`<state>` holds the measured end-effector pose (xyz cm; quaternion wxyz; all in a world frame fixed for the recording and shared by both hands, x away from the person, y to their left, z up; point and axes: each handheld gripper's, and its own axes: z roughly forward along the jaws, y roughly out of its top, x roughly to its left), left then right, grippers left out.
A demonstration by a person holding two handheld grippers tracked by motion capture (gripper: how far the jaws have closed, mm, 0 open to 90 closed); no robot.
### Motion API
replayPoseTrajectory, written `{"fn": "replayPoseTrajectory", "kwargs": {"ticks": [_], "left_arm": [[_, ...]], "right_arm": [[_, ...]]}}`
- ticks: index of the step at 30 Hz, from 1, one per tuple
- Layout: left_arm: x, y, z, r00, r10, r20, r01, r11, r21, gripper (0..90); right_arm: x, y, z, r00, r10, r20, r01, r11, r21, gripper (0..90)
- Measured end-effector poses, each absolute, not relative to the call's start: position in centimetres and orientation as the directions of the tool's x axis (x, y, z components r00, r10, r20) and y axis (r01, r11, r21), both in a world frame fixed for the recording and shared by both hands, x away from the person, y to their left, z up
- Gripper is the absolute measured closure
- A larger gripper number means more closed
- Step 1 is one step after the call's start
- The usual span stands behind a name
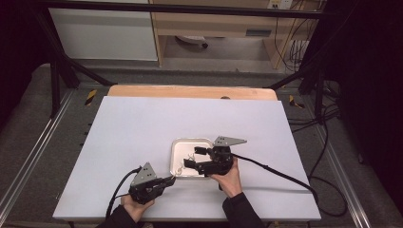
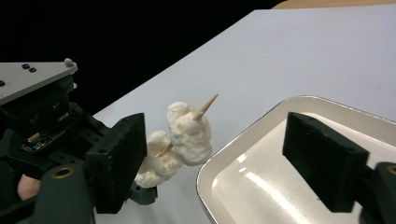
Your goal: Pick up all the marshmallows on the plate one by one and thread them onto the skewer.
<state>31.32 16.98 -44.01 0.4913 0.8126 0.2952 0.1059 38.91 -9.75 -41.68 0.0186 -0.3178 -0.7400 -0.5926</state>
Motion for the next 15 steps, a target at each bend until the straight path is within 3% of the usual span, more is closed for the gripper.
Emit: {"fn": "replayPoseTrajectory", "kwargs": {"ticks": [11,13,15], "left_arm": [[31.39,16.93,-44.04,0.804,0.582,-0.121,0.381,-0.348,0.857,88.8],[31.47,16.92,-44.12,0.799,0.59,-0.118,0.387,-0.355,0.851,88.9],[31.56,16.98,-44.28,0.8,0.586,-0.127,0.393,-0.352,0.849,88.9]], "right_arm": [[38.71,-9.72,-41.56,-0.794,0.464,0.393,0.479,0.077,0.875,14.0],[38.69,-9.77,-41.5,-0.795,0.464,0.392,0.477,0.076,0.876,6.3],[38.67,-9.82,-41.3,-0.795,0.452,0.404,0.48,0.061,0.875,5.8]]}}
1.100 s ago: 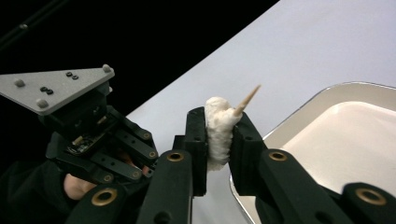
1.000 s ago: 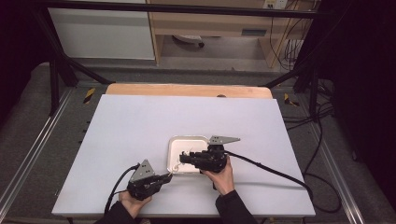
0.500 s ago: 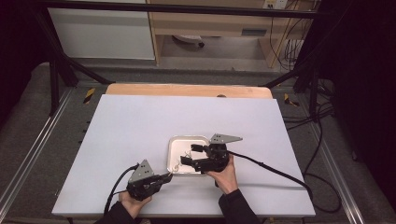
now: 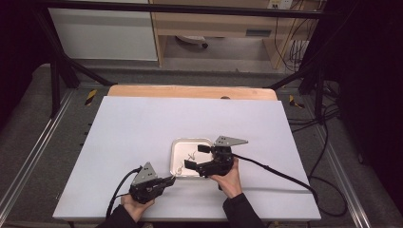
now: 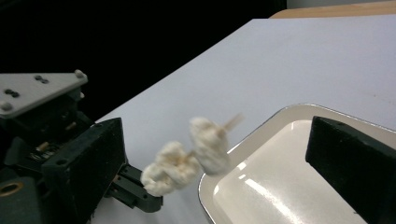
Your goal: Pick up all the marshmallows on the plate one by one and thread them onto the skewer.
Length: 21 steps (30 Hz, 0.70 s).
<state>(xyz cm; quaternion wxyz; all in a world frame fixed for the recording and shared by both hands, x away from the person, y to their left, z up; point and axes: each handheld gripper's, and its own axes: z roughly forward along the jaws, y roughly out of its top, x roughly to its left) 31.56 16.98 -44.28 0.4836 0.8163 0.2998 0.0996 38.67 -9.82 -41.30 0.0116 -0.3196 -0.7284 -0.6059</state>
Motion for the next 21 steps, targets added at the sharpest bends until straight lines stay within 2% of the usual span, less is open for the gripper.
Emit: {"fn": "replayPoseTrajectory", "kwargs": {"ticks": [10,15,21], "left_arm": [[31.5,17.1,-44.0,0.796,0.592,-0.126,0.391,-0.345,0.853,88.8],[31.6,17.3,-44.0,0.786,0.605,-0.128,0.402,-0.342,0.849,88.7],[31.7,17.4,-43.9,0.782,0.61,-0.129,0.409,-0.347,0.844,88.7]], "right_arm": [[38.4,-10.1,-41.1,-0.807,0.466,0.362,0.468,0.13,0.874,4.0],[38.1,-10.7,-40.9,-0.826,0.479,0.299,0.436,0.207,0.876,0.5],[37.9,-12.7,-41.2,-0.824,0.513,0.24,0.413,0.255,0.875,0.4]]}}
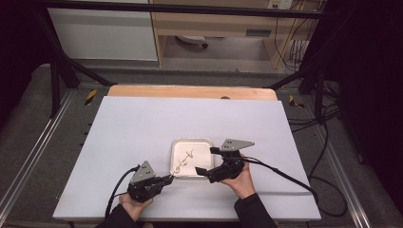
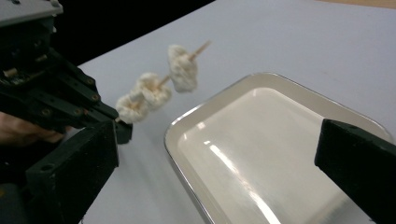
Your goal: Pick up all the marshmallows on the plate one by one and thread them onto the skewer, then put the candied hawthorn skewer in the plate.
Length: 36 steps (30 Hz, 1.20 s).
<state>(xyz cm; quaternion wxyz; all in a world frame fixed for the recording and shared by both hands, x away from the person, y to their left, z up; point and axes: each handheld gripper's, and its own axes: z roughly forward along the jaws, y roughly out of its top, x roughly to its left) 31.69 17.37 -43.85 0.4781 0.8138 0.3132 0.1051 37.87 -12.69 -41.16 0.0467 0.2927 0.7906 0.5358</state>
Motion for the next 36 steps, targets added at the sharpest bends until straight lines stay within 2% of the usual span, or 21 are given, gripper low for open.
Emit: {"fn": "replayPoseTrajectory", "kwargs": {"ticks": [9,19,36], "left_arm": [[31.9,17.5,-43.5,0.778,0.615,-0.127,0.42,-0.358,0.834,88.5],[32.5,17.3,-42.5,0.78,0.616,-0.115,0.424,-0.385,0.82,88.5],[35.2,15.8,-41.3,0.772,0.627,-0.1,0.451,-0.431,0.781,88.4]], "right_arm": [[37.7,-16.6,-42.5,-0.796,0.581,0.168,0.422,0.334,0.843,0.3],[37.6,-19.9,-43.8,-0.76,0.638,0.123,0.439,0.365,0.821,0.3],[36.8,-23.3,-44.6,-0.719,0.689,0.094,0.443,0.349,0.826,0.3]]}}
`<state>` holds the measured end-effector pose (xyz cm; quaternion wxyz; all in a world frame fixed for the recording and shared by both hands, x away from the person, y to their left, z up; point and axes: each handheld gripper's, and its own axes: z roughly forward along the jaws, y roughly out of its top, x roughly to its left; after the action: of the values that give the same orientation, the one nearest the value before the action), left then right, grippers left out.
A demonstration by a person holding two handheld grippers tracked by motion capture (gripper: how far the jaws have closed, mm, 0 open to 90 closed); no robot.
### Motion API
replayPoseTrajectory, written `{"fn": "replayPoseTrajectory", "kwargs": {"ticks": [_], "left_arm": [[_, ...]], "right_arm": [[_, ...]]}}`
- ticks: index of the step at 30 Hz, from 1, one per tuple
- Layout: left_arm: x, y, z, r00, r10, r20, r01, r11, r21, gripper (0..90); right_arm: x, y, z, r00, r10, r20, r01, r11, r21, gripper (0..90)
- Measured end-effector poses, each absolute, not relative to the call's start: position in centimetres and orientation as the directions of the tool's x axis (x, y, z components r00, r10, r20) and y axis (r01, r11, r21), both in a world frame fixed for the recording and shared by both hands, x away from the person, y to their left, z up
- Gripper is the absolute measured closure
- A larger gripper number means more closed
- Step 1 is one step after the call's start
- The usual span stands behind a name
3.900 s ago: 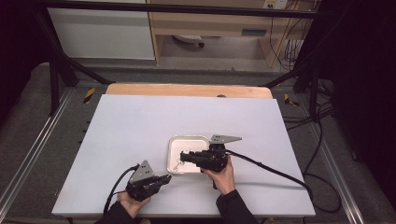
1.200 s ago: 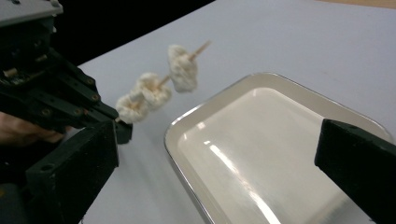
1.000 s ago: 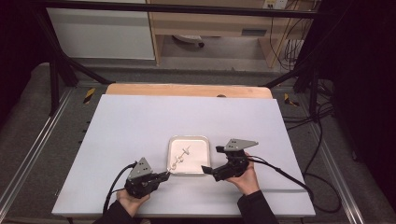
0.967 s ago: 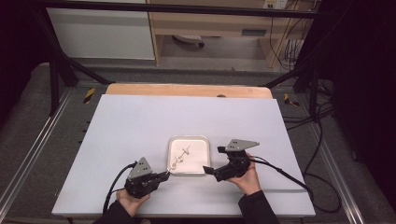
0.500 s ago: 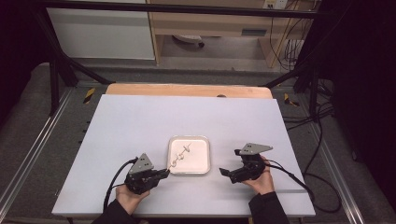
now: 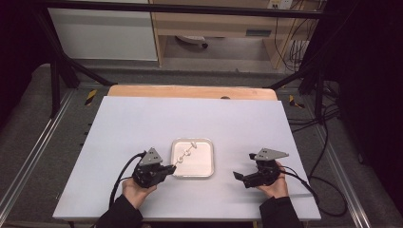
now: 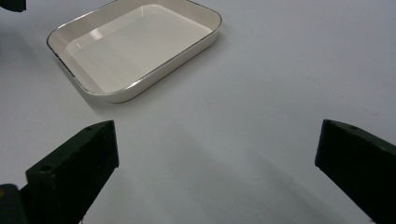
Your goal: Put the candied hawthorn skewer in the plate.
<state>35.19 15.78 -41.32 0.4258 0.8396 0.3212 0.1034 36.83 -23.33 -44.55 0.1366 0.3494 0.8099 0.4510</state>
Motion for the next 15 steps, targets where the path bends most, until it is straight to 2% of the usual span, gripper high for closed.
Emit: {"fn": "replayPoseTrajectory", "kwargs": {"ticks": [15], "left_arm": [[38.1,13.4,-42.0,0.732,0.676,-0.077,0.523,-0.486,0.701,88.3]], "right_arm": [[36.4,-24.2,-44.9,-0.711,0.695,0.103,0.449,0.337,0.827,0.3]]}}
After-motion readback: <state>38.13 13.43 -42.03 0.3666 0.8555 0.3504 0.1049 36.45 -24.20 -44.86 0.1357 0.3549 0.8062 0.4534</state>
